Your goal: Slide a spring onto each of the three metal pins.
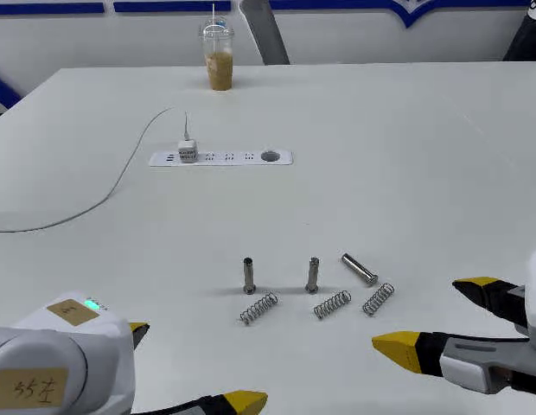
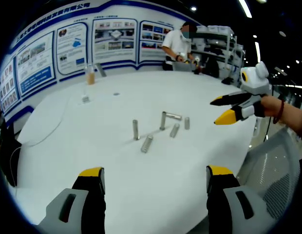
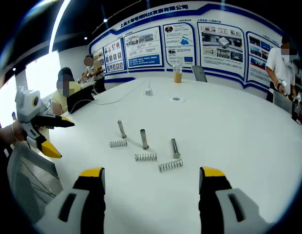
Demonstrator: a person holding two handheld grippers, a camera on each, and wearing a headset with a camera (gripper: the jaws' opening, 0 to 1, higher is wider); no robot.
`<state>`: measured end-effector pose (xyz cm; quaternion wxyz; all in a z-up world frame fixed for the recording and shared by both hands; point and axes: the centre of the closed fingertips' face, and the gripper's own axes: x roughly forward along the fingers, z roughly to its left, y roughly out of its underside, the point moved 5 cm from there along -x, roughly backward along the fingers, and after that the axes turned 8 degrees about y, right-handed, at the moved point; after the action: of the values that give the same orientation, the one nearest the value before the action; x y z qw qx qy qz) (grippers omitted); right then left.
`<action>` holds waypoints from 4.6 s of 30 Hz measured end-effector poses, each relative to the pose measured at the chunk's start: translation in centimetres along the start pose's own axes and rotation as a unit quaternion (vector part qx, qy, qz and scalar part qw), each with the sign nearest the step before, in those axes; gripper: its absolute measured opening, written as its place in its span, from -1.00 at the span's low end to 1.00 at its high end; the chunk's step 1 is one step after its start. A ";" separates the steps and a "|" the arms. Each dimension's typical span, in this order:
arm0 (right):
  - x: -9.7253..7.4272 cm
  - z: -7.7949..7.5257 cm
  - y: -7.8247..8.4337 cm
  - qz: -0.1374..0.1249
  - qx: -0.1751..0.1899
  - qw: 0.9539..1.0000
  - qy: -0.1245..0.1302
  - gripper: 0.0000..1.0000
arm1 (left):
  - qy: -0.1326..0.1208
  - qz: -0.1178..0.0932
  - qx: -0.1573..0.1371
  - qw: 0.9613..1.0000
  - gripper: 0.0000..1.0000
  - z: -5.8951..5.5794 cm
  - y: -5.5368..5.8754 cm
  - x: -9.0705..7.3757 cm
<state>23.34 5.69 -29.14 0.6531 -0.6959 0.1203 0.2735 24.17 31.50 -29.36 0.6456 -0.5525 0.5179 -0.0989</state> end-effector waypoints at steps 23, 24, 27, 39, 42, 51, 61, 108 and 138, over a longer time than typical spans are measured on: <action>4.0 -1.5 -1.8 -0.001 -0.008 1.000 0.000 0.35 | -0.005 -0.004 0.001 1.000 0.62 0.0 -0.2 0.5; 4.2 -1.5 -1.9 -0.002 -0.009 1.000 0.000 0.34 | -0.006 -0.004 0.001 1.000 0.62 0.0 -0.2 0.5; 4.8 -1.8 -2.1 -0.001 -0.010 1.000 0.001 0.30 | -0.005 -0.006 -0.002 1.000 0.62 0.0 -0.2 0.5; 7.1 -2.2 -3.1 -0.005 -0.023 1.000 -0.002 0.15 | 0.001 -0.001 -0.006 1.000 0.62 -0.1 0.1 0.8; 7.7 -2.4 -3.2 -0.006 -0.023 1.000 -0.003 0.11 | 0.001 0.000 -0.005 1.000 0.62 -0.1 0.1 0.9; 9.7 -2.6 -3.0 0.002 -0.016 1.000 -0.008 -0.04 | 0.003 -0.009 -0.006 1.000 0.62 -0.1 -0.1 1.0; 12.0 -3.0 -2.5 0.020 -0.021 1.000 -0.007 -0.25 | 0.013 -0.015 0.001 1.000 0.69 -0.3 -0.4 1.3; 15.0 -2.6 -2.3 0.066 -0.032 0.997 0.011 -0.83 | 0.039 -0.046 0.020 0.998 1.00 -0.8 -1.9 2.1; 10.4 -2.9 -3.1 0.032 -0.015 0.999 0.038 -0.83 | 0.038 -0.054 0.025 0.998 1.00 -1.1 -2.2 1.7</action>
<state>34.14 5.19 -32.10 0.6288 -0.7111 0.1632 0.2688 25.09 28.81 -28.33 0.6330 -0.5592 0.5086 -0.1671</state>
